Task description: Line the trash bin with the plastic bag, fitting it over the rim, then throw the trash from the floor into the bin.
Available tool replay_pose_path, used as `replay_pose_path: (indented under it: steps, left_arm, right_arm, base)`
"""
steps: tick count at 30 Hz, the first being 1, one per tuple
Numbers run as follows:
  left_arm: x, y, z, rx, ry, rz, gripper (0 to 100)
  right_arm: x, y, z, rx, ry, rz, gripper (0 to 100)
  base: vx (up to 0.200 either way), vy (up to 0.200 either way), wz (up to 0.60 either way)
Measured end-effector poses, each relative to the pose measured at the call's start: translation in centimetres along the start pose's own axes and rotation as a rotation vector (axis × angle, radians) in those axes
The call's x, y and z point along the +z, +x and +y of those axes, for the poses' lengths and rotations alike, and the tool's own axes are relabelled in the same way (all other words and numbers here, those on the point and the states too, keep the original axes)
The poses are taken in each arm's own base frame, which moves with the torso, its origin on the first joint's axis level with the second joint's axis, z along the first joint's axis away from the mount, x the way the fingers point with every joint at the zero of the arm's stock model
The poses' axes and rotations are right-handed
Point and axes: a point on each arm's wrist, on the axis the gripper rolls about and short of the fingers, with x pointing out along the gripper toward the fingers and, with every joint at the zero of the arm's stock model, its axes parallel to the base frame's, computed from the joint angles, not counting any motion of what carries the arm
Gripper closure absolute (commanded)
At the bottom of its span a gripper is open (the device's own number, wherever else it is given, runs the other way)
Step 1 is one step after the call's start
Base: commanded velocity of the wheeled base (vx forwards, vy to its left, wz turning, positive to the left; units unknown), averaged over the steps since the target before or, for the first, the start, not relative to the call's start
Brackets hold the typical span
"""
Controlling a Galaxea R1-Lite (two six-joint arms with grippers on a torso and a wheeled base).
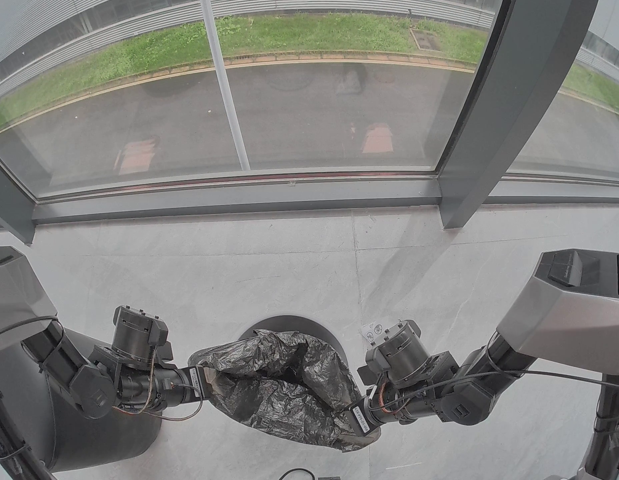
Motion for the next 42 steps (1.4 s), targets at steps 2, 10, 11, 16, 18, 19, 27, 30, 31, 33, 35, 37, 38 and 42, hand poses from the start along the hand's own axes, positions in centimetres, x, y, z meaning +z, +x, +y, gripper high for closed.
replay_pose_path:
  steps: [2, 10, 11, 16, 18, 19, 27, 30, 31, 33, 35, 37, 38, 42]
  left_arm:
    - [-0.1, -0.4, 0.0, 0.004, -0.001, 0.011, 100]
    - [-0.1, -1.1, -0.3, -0.009, 0.005, 0.008, 100]
    - [-0.1, -1.1, -0.3, -0.010, 0.006, 0.009, 100]
    - [-0.4, -1.0, -0.6, -0.015, 0.017, 0.018, 100]
    - [-0.5, -0.8, -0.6, -0.011, 0.020, 0.027, 100]
    - [-0.5, -0.6, -0.6, -0.009, 0.023, 0.030, 100]
    - [-0.8, 0.6, -0.1, 0.013, 0.050, 0.061, 100]
    - [-0.8, 0.7, 0.0, 0.019, 0.048, 0.068, 100]
    - [-0.9, 0.8, 0.0, 0.021, 0.049, 0.069, 100]
    - [-0.8, 0.9, 0.1, 0.022, 0.048, 0.070, 100]
    - [-0.8, 0.9, 0.1, 0.022, 0.048, 0.070, 100]
    - [-0.7, 1.0, 0.1, 0.022, 0.048, 0.069, 100]
    - [-0.7, 1.0, 0.0, 0.022, 0.048, 0.067, 100]
    - [-0.5, 1.1, 0.0, 0.020, 0.048, 0.064, 100]
  right_arm:
    - [-0.3, -0.3, 0.1, 0.011, -0.002, 0.017, 100]
    - [-0.9, -0.9, 0.4, 0.022, -0.024, 0.041, 100]
    - [-0.9, -0.9, 0.5, 0.023, -0.027, 0.042, 100]
    - [-1.0, -0.9, 0.6, 0.018, -0.060, 0.044, 100]
    - [-1.1, -0.7, 0.6, 0.007, -0.064, 0.043, 100]
    - [-1.0, -0.6, 0.5, -0.005, -0.066, 0.039, 100]
    - [-0.2, 0.7, 0.1, -0.089, -0.063, 0.008, 100]
    - [0.1, 1.0, 0.0, -0.093, -0.060, 0.001, 100]
    - [0.3, 1.1, -0.1, -0.096, -0.057, -0.006, 100]
    - [0.6, 1.2, -0.2, -0.108, -0.053, -0.018, 100]
    - [1.1, 1.4, -0.4, -0.136, -0.049, -0.041, 100]
    - [1.6, 1.4, -0.6, -0.160, -0.045, -0.067, 100]
    - [1.8, 1.5, -0.7, -0.165, -0.043, -0.081, 100]
    - [2.6, 1.5, -1.3, -0.180, -0.045, -0.108, 100]
  base:
    - [0.000, 0.000, 0.00]
    - [0.000, 0.000, 0.00]
    - [0.000, 0.000, 0.00]
    - [0.000, 0.000, 0.00]
    - [0.000, 0.000, 0.00]
    - [0.000, 0.000, 0.00]
    - [0.000, 0.000, 0.00]
    - [0.000, 0.000, 0.00]
    - [0.000, 0.000, 0.00]
    - [0.000, 0.000, 0.00]
    - [0.000, 0.000, 0.00]
    - [0.000, 0.000, 0.00]
    - [0.000, 0.000, 0.00]
    - [0.000, 0.000, 0.00]
